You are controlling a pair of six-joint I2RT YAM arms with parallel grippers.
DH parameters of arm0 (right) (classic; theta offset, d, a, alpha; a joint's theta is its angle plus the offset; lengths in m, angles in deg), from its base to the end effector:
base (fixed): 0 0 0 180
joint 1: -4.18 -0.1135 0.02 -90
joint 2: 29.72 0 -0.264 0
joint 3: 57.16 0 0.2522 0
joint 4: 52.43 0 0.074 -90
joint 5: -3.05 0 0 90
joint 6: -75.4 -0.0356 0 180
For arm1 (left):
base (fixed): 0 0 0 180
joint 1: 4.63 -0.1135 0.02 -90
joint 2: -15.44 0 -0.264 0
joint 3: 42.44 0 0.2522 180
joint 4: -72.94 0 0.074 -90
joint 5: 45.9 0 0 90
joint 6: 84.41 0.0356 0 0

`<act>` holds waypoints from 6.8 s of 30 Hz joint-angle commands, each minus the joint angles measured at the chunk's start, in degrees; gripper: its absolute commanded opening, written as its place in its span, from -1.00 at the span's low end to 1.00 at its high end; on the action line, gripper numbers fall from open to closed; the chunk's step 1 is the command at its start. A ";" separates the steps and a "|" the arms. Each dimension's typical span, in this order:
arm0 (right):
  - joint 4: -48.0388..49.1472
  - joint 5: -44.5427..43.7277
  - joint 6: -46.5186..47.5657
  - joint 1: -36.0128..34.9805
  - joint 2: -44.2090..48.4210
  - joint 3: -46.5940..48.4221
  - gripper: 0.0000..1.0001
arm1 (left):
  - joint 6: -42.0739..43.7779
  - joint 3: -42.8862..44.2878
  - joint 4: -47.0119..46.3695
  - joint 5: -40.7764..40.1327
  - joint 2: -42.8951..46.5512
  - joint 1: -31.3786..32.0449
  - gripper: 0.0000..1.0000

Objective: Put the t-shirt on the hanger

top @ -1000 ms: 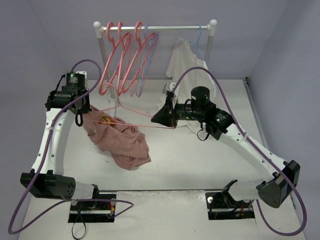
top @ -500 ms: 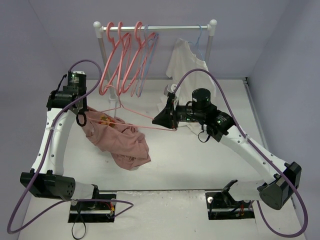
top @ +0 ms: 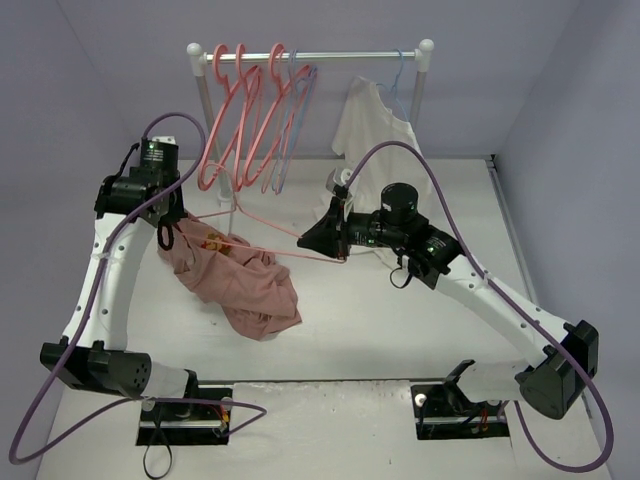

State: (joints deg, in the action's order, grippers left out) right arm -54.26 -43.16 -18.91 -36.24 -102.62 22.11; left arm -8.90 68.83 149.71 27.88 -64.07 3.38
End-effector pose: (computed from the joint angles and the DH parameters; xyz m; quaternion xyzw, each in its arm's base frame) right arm 0.2066 0.2083 0.4017 -0.4556 0.5137 0.4933 0.5340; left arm 0.2617 -0.0268 0.4293 -0.1056 0.9102 0.0539 0.3969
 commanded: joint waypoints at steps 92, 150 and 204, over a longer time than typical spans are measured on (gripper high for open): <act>53.72 -10.41 -5.35 -3.78 -4.44 -3.63 -1.00 | 12.26 21.06 -14.87 17.74 9.33 12.99 -0.01; 48.76 -5.05 -13.60 2.30 -2.51 -6.02 -0.99 | 57.05 0.90 -10.32 62.96 15.77 -6.03 -1.00; 34.39 -2.30 -10.79 7.90 1.38 -6.18 -0.32 | 45.79 -10.92 -20.46 55.97 26.20 -1.46 -1.00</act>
State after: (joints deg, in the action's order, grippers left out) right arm -24.50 -41.37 -30.70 -30.06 -103.30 15.33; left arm 39.01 53.11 131.58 86.87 -40.23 0.84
